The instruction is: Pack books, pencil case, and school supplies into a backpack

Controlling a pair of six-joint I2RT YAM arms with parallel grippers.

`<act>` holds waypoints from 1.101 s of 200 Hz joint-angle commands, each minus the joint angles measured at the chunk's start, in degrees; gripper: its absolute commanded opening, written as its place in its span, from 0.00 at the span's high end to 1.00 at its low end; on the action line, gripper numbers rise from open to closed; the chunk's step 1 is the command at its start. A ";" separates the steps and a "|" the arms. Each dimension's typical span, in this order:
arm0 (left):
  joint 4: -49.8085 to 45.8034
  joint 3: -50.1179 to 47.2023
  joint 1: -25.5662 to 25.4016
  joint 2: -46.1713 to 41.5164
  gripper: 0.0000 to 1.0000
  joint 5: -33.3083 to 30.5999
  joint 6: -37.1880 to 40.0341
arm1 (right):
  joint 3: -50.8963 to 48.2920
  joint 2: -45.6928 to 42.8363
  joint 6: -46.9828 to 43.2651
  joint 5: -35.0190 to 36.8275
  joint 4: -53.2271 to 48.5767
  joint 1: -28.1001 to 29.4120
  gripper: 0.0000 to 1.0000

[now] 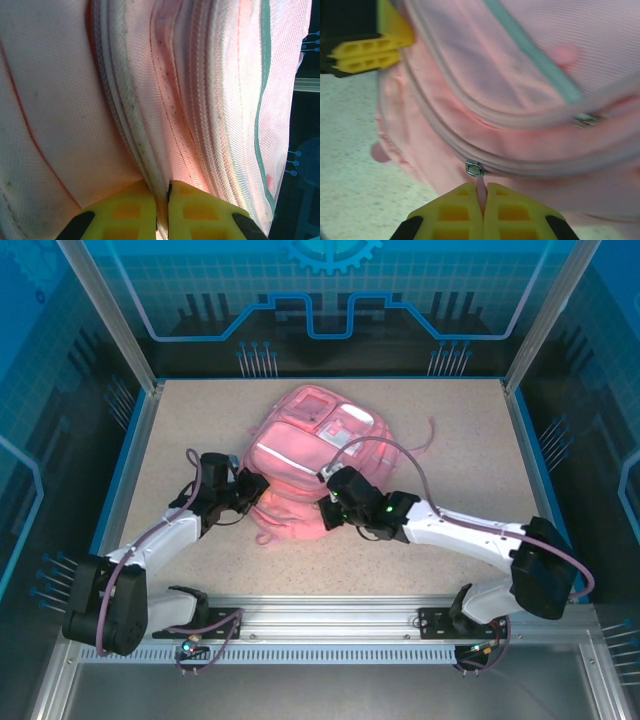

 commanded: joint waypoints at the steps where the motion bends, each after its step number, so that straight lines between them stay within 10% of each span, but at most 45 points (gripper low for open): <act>1: -2.77 0.66 0.16 -1.78 0.96 -4.06 3.29 | -2.59 -4.56 -3.85 7.85 -4.09 -3.96 1.00; 167: -8.42 1.13 0.29 -4.87 0.98 0.59 9.30 | 12.68 11.42 -2.64 5.87 -11.40 -27.66 1.00; 202: -9.48 2.46 0.24 -4.97 0.72 2.47 11.27 | 13.47 7.25 -5.66 -12.69 -13.32 -27.57 0.38; 220: -11.43 3.06 0.27 -5.95 0.57 0.88 12.11 | 12.08 4.86 -7.61 -21.89 -12.47 -26.94 0.25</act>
